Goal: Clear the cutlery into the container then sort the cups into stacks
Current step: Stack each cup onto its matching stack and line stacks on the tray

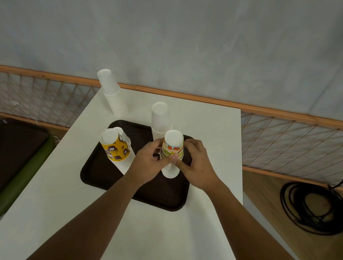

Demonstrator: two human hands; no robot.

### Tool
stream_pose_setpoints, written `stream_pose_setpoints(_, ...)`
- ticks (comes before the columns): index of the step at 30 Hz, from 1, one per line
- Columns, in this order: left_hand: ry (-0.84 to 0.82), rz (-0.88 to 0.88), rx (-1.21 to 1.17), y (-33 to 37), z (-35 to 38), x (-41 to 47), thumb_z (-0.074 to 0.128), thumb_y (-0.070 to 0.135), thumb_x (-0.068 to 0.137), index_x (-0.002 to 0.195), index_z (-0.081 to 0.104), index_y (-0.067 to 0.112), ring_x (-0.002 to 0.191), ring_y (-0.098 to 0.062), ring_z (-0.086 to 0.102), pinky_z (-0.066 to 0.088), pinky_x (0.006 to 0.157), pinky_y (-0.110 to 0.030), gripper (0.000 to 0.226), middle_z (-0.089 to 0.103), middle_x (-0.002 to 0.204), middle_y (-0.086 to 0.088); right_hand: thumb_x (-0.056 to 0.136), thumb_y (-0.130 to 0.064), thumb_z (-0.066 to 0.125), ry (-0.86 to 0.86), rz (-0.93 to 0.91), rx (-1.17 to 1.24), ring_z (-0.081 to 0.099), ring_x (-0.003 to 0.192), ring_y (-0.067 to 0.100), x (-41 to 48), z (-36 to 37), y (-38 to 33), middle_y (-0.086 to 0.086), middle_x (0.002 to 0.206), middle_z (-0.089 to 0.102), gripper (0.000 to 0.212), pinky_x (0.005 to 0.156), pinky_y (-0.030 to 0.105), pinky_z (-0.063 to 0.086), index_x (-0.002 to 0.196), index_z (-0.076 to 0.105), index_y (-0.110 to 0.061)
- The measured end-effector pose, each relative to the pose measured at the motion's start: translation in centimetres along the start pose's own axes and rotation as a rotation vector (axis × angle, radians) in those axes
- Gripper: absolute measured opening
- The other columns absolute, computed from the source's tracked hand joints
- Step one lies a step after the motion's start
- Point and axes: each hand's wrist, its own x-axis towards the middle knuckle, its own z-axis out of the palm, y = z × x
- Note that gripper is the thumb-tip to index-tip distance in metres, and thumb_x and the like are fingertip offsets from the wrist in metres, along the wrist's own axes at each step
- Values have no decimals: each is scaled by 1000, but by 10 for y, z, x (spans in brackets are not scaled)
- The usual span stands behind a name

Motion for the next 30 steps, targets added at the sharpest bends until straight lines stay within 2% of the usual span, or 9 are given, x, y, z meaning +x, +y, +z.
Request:
stream_pose_setpoints(3, 19, 11, 5, -5, 2, 0, 74, 55, 79, 143, 53, 27, 125, -12, 62, 54, 105, -35, 73, 62, 139, 5, 89, -69, 56, -13, 1, -2, 43, 132, 19, -2, -1, 2, -3, 140, 45, 65, 109, 42, 45, 139, 52, -28)
stream_pose_setpoints(8, 24, 15, 6, -9, 1, -2, 72, 52, 77, 141, 51, 30, 121, -7, 60, 50, 97, -15, 71, 60, 140, 4, 89, -69, 55, 10, -18, 27, 46, 128, 13, -5, 5, 0, -5, 136, 49, 63, 107, 40, 46, 138, 54, -29)
stream_pose_setpoints(13, -4, -8, -25, -11, 0, -3, 76, 56, 76, 147, 45, 33, 130, -12, 57, 51, 109, -41, 81, 57, 144, 7, 87, -66, 59, -9, -9, -16, 44, 132, 15, -4, 4, -5, -3, 141, 47, 66, 108, 43, 47, 140, 52, -27)
stream_pose_setpoints(15, -31, -2, -34, -7, 0, -5, 79, 59, 75, 152, 38, 35, 136, -12, 51, 47, 113, -45, 90, 53, 147, 12, 84, -64, 61, -15, 5, -25, 42, 135, 15, -5, 0, -9, -4, 145, 46, 73, 110, 43, 45, 145, 46, -29)
stream_pose_setpoints(18, -12, 18, -27, 3, -5, -11, 76, 77, 66, 159, 16, 44, 146, -10, 39, 39, 119, -46, 115, 40, 158, 17, 85, -52, 71, 7, 60, -21, 35, 142, 15, -11, -13, -25, -5, 155, 37, 83, 114, 32, 35, 155, 32, -27)
stream_pose_setpoints(21, 11, 65, -49, 18, -16, -26, 79, 69, 71, 160, 9, 46, 148, -7, 35, 36, 121, -45, 115, 37, 159, 20, 88, -27, 75, 97, 78, 16, 35, 142, 15, -21, -30, -49, -7, 155, 34, 80, 116, 36, 36, 155, 31, -27)
stream_pose_setpoints(24, 59, 148, -104, 41, -35, -49, 77, 59, 77, 160, 19, 40, 144, -2, 40, 40, 119, -34, 103, 42, 156, 18, 85, -9, 73, 286, 4, 81, 41, 137, 10, -32, -33, -82, -10, 146, 40, 71, 114, 40, 43, 147, 42, -28)
stream_pose_setpoints(27, 128, 229, -193, 59, -68, -73, 72, 55, 80, 156, 33, 33, 133, -1, 52, 47, 110, -25, 88, 54, 145, 16, 87, -10, 71, 505, -58, 79, 47, 128, 12, -36, -23, -126, -10, 137, 46, 53, 102, 29, 50, 135, 54, -26)
stream_pose_setpoints(30, 175, 277, -234, 64, -112, -89, 67, 56, 88, 148, 46, 30, 126, -6, 59, 51, 105, -28, 69, 62, 134, 16, 85, -14, 64, 608, -139, 45, 50, 122, 16, -36, -4, -170, -6, 129, 51, 40, 93, 24, 50, 124, 62, -21)
